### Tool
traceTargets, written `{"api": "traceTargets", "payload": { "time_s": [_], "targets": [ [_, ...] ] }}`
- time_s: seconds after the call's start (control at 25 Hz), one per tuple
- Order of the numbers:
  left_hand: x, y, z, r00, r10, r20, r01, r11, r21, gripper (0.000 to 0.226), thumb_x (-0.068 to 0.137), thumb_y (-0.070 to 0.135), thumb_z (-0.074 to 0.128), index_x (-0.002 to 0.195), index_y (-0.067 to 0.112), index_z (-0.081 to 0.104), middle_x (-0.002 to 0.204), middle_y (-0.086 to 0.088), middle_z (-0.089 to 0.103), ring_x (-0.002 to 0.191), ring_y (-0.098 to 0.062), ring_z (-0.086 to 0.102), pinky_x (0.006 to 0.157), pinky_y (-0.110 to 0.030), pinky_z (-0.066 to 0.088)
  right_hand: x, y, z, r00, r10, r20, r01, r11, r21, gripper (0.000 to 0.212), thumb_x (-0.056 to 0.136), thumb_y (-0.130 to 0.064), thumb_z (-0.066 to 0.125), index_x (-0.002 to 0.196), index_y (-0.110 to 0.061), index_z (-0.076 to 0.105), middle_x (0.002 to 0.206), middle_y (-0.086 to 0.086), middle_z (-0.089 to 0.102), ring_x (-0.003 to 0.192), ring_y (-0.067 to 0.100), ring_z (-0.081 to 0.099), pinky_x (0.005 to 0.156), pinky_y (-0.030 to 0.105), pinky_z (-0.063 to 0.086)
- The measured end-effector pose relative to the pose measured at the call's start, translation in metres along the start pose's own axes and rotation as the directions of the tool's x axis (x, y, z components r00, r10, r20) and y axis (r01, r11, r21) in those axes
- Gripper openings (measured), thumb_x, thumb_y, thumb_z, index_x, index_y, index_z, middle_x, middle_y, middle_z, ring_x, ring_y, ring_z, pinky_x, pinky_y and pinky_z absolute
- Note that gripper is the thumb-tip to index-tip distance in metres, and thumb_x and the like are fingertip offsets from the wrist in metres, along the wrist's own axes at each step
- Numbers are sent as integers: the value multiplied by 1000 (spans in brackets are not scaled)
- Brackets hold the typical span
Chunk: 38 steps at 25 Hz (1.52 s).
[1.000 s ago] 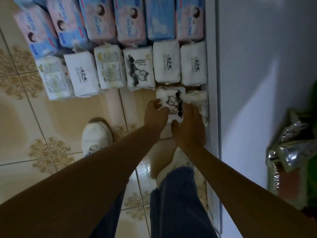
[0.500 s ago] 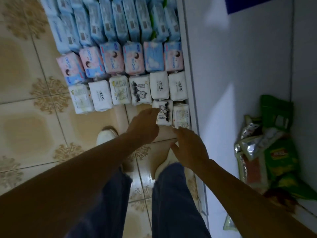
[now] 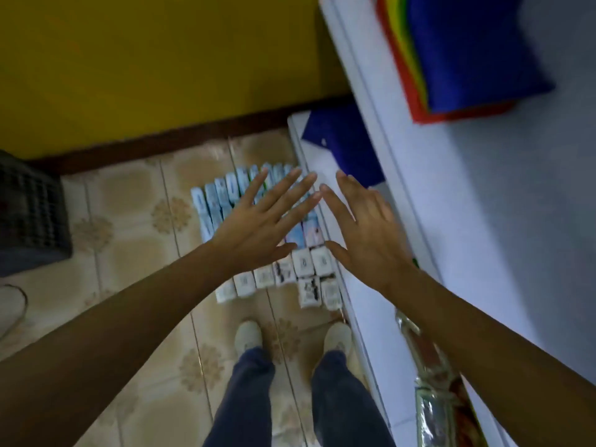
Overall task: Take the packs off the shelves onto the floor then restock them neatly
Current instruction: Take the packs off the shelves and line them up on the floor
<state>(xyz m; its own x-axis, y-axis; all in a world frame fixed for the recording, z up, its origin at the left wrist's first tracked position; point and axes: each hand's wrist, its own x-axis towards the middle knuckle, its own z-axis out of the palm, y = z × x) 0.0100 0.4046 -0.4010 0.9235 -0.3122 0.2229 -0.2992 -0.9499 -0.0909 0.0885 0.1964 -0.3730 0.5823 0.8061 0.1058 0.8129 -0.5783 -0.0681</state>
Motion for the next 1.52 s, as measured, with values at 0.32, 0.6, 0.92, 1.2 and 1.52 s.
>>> {"api": "traceTargets", "payload": {
  "time_s": [0.32, 0.6, 0.92, 1.2, 1.52],
  "targets": [
    [104, -57, -243, 908, 118, -402, -82, 991, 104, 87, 87, 58, 55, 150, 9, 20, 157, -14, 19, 146, -30, 18, 115, -56, 19, 52, -25, -237, 898, 100, -428, -166, 979, -121, 85, 78, -41, 73, 145, -14, 29, 152, 17, 32, 139, 28, 33, 111, 47, 31],
    [208, -5, -337, 846, 173, -505, -213, 977, -23, 84, 83, 51, 49, 149, 10, 19, 157, -12, 23, 145, -26, 22, 115, -48, 22, 0, 24, -369, 706, 285, -649, -424, 903, -64, 71, 81, -37, 65, 142, -14, 36, 151, 15, 33, 137, 31, 36, 109, 48, 31],
    [314, 95, -350, 925, 111, -364, -283, 841, -462, 79, 92, 48, 54, 153, 17, 14, 161, -2, 14, 147, -18, 14, 119, -40, 17, -80, 119, -414, 624, 580, -523, -658, 751, 49, 69, 84, -45, 59, 143, -15, 39, 153, 14, 31, 138, 32, 34, 109, 48, 30],
    [387, 163, -339, 975, 44, -220, -188, 693, -696, 93, 81, 52, 67, 152, 18, 17, 157, -6, 26, 141, -24, 27, 113, -44, 31, -115, 198, -439, 547, 733, -404, -718, 659, 223, 67, 89, -39, 62, 146, -21, 32, 156, 4, 23, 138, 24, 30, 112, 39, 28],
    [417, 193, -315, 981, -55, -187, -96, 696, -711, 120, 66, 67, 72, 153, 18, 6, 159, -9, 19, 143, -27, 24, 108, -49, 36, -97, 272, -445, 503, 809, -305, -636, 586, 502, 45, 98, -44, 44, 130, -14, 56, 137, 9, 52, 125, 22, 49, 101, 33, 38]
  ]
}}
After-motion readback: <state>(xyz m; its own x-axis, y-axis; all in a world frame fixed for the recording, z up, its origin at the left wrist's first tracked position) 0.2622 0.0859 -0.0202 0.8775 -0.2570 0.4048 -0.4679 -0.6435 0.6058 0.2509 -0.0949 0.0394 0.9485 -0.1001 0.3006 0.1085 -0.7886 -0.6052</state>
